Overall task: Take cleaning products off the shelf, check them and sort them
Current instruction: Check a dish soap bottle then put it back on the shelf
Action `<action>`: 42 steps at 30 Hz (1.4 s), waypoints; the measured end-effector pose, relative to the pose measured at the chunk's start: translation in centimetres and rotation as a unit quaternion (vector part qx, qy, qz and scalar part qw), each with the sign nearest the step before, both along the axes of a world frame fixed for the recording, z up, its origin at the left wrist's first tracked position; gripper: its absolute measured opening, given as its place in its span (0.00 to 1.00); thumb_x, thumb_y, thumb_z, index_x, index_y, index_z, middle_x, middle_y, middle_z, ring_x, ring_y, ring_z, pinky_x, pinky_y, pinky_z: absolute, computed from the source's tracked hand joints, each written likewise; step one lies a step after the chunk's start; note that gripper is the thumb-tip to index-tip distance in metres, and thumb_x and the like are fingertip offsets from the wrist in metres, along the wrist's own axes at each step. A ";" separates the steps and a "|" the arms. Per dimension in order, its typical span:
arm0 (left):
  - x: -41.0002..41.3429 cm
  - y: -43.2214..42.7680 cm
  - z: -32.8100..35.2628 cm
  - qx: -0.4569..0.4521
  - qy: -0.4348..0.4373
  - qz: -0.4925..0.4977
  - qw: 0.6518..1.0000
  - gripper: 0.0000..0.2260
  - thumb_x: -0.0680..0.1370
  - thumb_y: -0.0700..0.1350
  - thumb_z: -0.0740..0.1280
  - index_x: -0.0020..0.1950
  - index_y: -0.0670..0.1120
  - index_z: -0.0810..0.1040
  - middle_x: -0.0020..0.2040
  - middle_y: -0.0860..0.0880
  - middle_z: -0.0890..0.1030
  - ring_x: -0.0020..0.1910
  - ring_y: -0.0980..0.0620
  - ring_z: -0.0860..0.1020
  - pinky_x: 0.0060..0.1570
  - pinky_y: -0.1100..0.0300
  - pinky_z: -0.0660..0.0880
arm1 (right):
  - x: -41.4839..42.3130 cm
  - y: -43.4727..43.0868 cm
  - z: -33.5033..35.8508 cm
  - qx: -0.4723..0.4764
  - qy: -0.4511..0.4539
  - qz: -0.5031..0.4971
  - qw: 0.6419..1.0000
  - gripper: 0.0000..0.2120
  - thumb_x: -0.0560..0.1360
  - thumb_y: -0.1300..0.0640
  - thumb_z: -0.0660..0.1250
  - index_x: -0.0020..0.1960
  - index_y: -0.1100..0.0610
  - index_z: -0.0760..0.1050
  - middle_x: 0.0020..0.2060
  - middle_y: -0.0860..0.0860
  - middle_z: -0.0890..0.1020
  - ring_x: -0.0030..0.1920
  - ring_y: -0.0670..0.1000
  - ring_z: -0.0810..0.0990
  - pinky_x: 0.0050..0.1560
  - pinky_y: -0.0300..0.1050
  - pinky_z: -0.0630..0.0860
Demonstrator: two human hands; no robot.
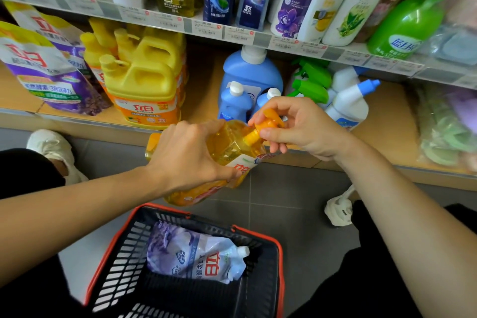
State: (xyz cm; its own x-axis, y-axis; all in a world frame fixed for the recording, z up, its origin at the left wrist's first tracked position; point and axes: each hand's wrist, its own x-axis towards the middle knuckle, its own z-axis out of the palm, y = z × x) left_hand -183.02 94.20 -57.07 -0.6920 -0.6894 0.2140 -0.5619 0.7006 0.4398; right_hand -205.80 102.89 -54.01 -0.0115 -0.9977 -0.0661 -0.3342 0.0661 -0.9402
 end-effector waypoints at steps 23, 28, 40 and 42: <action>-0.2 -0.6 1.5 -0.062 -0.056 -0.025 0.996 0.37 0.60 0.69 0.71 0.60 0.46 0.82 0.33 0.41 0.82 0.33 0.35 0.81 0.32 0.48 0.78 | 2.2 0.5 0.3 -0.098 0.104 -0.141 0.980 0.07 0.76 0.56 0.66 0.49 0.51 0.83 0.33 0.47 0.83 0.28 0.50 0.83 0.24 0.42 0.75; -0.1 -0.7 1.3 -0.073 -0.051 -0.028 0.996 0.37 0.61 0.70 0.71 0.59 0.46 0.82 0.32 0.41 0.82 0.32 0.35 0.81 0.31 0.47 0.78 | 2.3 0.4 0.0 -0.100 0.100 -0.160 0.977 0.03 0.76 0.55 0.70 0.47 0.50 0.83 0.29 0.44 0.82 0.28 0.49 0.83 0.24 0.39 0.74; -0.4 -2.0 0.4 0.085 0.029 0.010 0.996 0.41 0.54 0.76 0.72 0.61 0.55 0.83 0.43 0.52 0.86 0.43 0.50 0.84 0.44 0.50 0.81 | 1.7 0.1 -0.6 -0.138 0.080 -0.144 0.977 0.24 0.73 0.60 0.75 0.65 0.44 0.76 0.46 0.43 0.84 0.38 0.45 0.82 0.41 0.40 0.80; -0.4 -2.1 0.4 0.164 0.058 0.001 0.985 0.39 0.53 0.74 0.74 0.58 0.55 0.84 0.44 0.55 0.86 0.43 0.54 0.84 0.45 0.50 0.82 | 1.5 -0.1 -0.5 -0.144 0.076 -0.162 0.973 0.23 0.73 0.60 0.75 0.65 0.44 0.75 0.53 0.41 0.82 0.42 0.42 0.81 0.45 0.38 0.79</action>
